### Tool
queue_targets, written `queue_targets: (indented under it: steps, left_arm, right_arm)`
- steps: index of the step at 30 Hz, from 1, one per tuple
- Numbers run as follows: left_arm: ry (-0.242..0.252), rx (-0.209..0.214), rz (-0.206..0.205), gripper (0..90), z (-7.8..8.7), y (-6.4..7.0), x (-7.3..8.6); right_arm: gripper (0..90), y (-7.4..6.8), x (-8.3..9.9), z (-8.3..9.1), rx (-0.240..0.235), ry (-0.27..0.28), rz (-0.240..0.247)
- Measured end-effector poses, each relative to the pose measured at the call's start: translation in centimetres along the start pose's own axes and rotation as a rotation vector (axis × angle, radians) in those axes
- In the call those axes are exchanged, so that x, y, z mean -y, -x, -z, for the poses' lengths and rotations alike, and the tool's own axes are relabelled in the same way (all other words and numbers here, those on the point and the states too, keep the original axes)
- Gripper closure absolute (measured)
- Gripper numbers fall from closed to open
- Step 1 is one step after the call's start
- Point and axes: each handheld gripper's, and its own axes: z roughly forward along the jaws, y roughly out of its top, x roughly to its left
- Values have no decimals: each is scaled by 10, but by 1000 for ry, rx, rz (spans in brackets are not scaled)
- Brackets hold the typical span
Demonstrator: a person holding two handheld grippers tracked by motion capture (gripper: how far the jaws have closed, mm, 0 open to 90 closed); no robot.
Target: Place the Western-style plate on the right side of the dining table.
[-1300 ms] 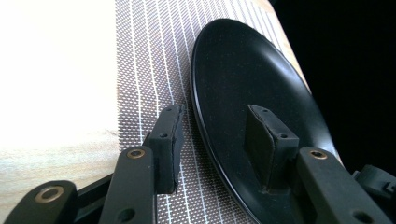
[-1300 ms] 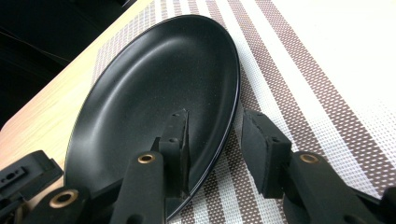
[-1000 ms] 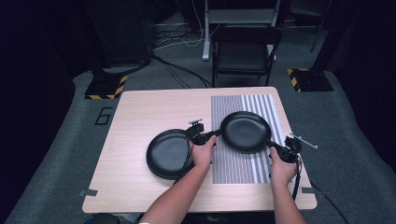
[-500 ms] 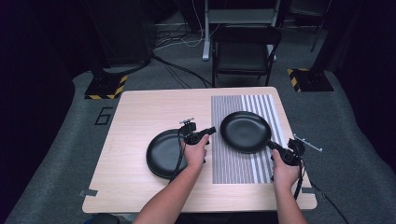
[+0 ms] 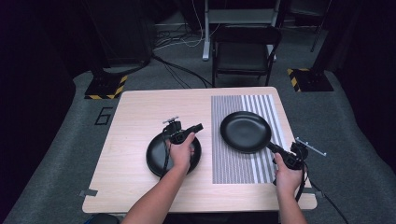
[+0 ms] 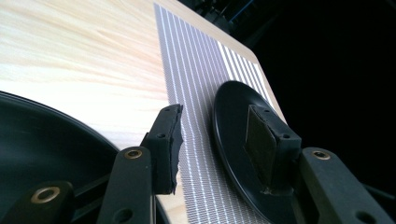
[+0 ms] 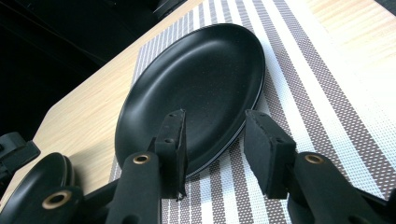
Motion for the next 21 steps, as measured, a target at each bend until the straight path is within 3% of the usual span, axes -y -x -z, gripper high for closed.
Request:
queue_targets:
  steps: [15,18,21]
  left_arm:
    - [51,-19,-4,555,44,-31,-22]
    - [57,-14,21,554,51,-38,-24]
    - [62,-19,6,553,57,-43,-25]
  right_arm:
    - [559,-2,2,8,-32,-15,17]
    - [558,-4,3,9,-34,-18,12]
    - [557,-4,3,10,-37,-20,23]
